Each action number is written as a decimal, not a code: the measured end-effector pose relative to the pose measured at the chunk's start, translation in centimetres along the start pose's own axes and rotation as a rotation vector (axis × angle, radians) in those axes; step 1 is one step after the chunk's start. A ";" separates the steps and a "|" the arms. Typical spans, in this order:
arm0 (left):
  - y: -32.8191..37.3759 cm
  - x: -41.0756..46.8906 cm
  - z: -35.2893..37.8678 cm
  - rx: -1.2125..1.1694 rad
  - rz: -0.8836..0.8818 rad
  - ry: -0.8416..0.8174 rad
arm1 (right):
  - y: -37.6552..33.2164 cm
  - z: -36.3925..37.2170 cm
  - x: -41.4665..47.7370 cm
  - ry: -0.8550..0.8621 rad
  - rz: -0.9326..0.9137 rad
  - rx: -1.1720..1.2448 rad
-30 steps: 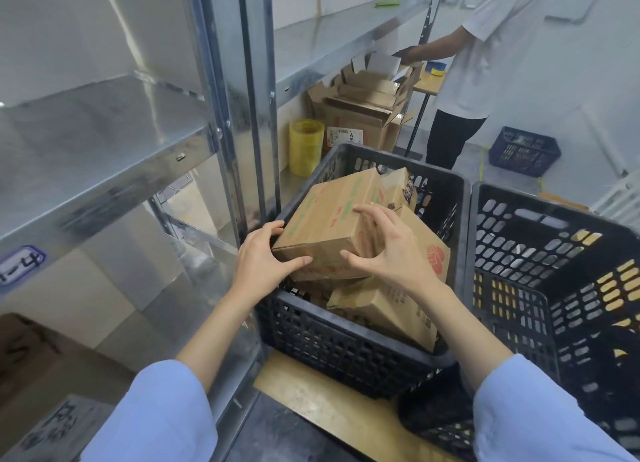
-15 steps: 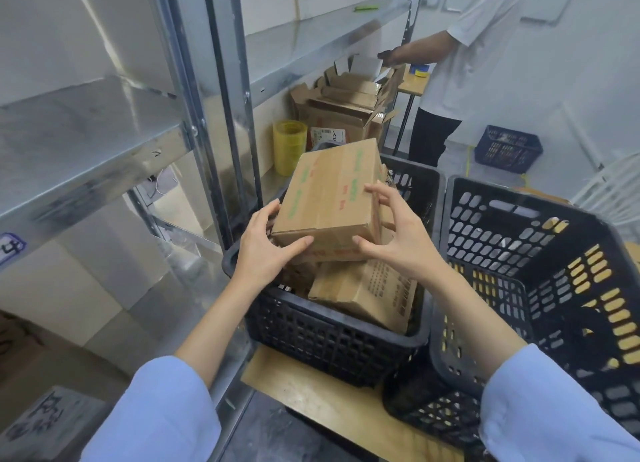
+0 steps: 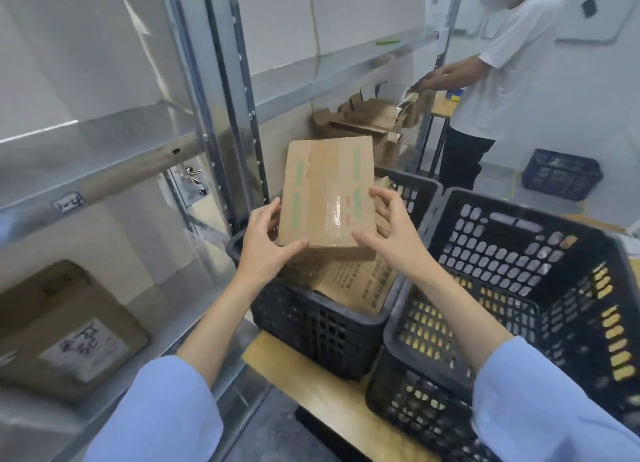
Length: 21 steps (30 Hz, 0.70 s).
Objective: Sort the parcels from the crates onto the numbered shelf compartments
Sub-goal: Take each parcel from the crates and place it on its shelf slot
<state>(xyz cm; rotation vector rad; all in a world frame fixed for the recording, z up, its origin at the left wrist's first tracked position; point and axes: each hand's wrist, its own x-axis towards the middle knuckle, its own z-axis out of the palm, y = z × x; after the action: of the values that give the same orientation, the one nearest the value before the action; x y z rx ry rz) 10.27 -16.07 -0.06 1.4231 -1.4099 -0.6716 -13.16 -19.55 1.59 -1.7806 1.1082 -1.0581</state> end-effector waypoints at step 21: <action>10.2 -18.8 -0.6 0.154 0.001 0.464 | -5.0 -1.5 -7.9 -0.384 -0.213 0.078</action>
<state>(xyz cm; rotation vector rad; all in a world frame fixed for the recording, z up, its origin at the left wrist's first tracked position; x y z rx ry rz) 3.41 3.59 4.69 1.5748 -1.1096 -0.2093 -15.27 -10.83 4.69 -1.9651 0.6478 -0.8179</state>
